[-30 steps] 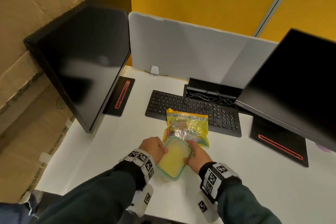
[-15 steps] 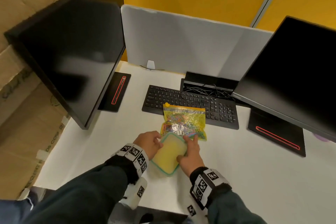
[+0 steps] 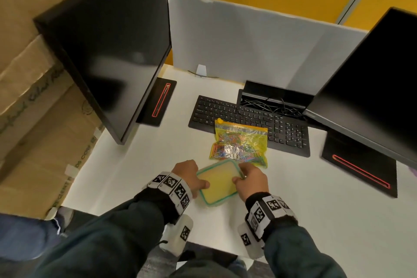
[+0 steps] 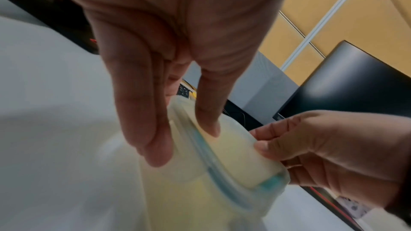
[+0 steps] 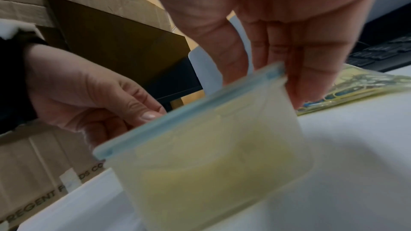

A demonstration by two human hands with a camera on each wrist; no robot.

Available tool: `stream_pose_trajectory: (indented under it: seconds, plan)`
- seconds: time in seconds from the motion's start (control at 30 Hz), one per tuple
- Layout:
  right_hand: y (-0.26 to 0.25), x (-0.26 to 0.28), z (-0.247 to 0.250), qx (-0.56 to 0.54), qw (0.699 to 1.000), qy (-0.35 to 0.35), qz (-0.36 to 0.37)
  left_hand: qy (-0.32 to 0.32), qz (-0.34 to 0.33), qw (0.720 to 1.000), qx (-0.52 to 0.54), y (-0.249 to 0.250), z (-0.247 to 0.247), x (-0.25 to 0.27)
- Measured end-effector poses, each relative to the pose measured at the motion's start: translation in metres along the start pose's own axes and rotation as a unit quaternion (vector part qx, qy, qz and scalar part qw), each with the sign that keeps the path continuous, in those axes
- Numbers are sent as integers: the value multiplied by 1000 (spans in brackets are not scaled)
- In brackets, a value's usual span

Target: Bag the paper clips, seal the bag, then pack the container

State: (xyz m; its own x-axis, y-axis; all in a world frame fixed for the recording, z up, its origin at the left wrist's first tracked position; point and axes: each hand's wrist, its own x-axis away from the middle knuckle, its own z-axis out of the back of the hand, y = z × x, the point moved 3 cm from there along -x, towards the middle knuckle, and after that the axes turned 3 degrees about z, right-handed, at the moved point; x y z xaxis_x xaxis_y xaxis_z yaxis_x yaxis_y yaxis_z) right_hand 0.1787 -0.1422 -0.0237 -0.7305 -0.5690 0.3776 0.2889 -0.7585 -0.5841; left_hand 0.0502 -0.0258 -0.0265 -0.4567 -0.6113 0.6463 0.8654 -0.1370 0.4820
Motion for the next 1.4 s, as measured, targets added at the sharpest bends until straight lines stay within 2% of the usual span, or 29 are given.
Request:
stream_pose_trajectory:
  seconds: [0.17, 0.23, 0.3, 0.33, 0.4, 0.43, 0.53, 0.7, 0.8, 0.93, 1.07, 1.2, 1.3, 1.4]
  plan:
    - [7, -1, 2, -48, 997, 7, -67, 8, 5, 1000, 28, 1, -8, -3]
    - [9, 1, 3, -65, 995, 9, -69, 21, 5, 998, 62, -1, -12, -4]
    - [8, 9, 2, -26, 999, -6, -43, 38, -8, 996, 76, -1, -14, -6]
    - [8, 14, 2, 38, 999, -19, -23, 45, -19, 996, 78, 2, -15, -7]
    - [7, 29, -1, 198, 979, -37, 25, 59, -46, 994, 75, 9, -17, -9]
    - [8, 35, -3, 245, 967, -43, 58, 64, -59, 993, 76, 13, -19, -10]
    - [20, 43, -4, 276, 947, -86, 141, 63, -110, 990, 66, 26, -26, -10]
    - [34, 41, 8, 272, 944, -113, 149, 54, -138, 988, 41, 35, -31, -11]
    - [31, 40, 12, 268, 945, -123, 139, 44, -138, 989, 40, 37, -30, -12]
    - [31, 44, 18, 265, 953, -103, 104, 32, -149, 988, 12, 37, -31, -13]
    - [48, 49, 38, 254, 965, -57, 10, 11, -176, 981, -75, 34, -33, -16]
    - [71, 36, 73, 266, 960, -11, -91, -17, -167, 969, -182, 19, -31, -15]
    - [72, 11, 93, 261, 959, 5, -112, -25, -137, 966, -220, -5, -30, -15]
    - [63, -17, 104, 259, 960, 12, -109, 14, -135, 966, -222, -24, -20, -6]
